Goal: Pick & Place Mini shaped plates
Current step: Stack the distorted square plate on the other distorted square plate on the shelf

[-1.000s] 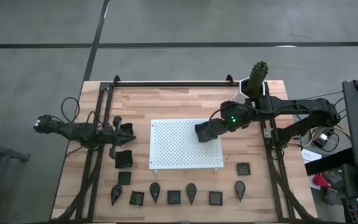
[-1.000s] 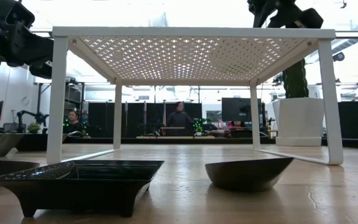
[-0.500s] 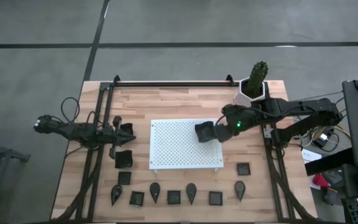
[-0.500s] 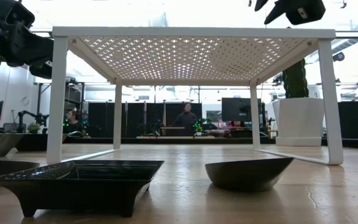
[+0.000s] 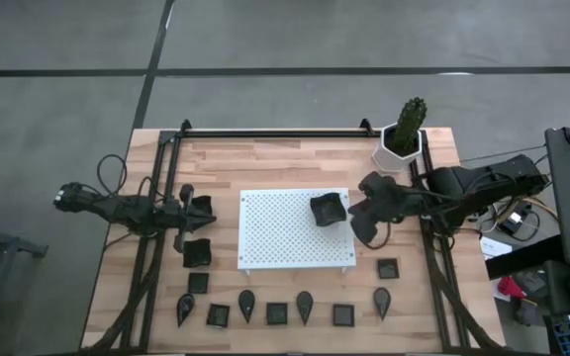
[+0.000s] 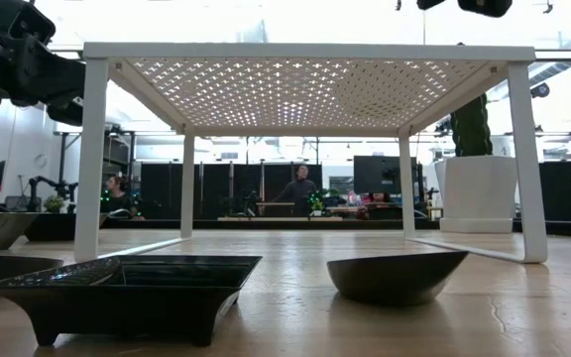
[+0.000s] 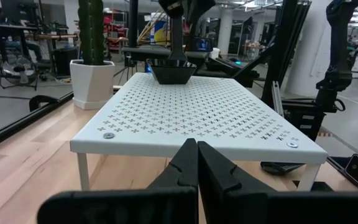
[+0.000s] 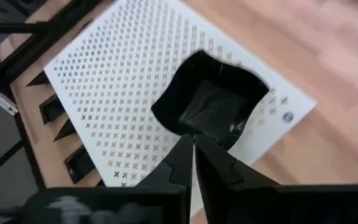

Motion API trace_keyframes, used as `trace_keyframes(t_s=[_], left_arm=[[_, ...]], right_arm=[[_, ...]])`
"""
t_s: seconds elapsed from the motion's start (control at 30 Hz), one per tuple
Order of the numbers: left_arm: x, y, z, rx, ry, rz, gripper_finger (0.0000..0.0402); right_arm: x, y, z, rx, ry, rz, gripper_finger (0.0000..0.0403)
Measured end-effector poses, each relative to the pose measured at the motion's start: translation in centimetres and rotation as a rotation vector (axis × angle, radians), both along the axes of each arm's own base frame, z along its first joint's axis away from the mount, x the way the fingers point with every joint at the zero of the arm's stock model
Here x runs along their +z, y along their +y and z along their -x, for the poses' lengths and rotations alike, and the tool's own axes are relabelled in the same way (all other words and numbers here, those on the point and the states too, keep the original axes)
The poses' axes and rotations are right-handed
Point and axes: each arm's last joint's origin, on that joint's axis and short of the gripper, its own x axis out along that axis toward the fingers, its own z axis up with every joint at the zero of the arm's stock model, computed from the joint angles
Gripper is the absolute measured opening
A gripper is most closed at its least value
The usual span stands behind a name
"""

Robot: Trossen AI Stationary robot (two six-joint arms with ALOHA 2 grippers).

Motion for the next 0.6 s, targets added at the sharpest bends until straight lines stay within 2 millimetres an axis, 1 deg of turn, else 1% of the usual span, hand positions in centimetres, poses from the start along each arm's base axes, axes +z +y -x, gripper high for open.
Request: trace_keyframes(t_s=[0.1, 0.17, 0.3, 0.43, 0.6], left_arm=[[0.0, 0.0, 0.0, 0.0, 0.001, 0.0, 0.0], [0.0, 0.0, 0.0, 0.0, 0.0, 0.0, 0.0], [0.0, 0.0, 0.0, 0.0, 0.0, 0.0, 0.0], [0.0, 0.0, 0.0, 0.0, 0.0, 0.0, 0.0], [0.0, 0.0, 0.0, 0.0, 0.0, 0.0, 0.0]], right_arm=[[0.5, 0.4, 1.0, 0.035, -0.03, 0.104, 0.0009], [0.7, 0.7, 1.9, 0.087, -0.047, 0.186, 0.0008], [0.6, 1.1, 3.2, 0.182, -0.139, 0.284, 0.0008], [-0.7, 1.2, 4.5, 0.286, -0.268, 0.341, 0.0008], [-2.5, 0.2, 6.8, 0.345, -0.362, 0.377, 0.0008]])
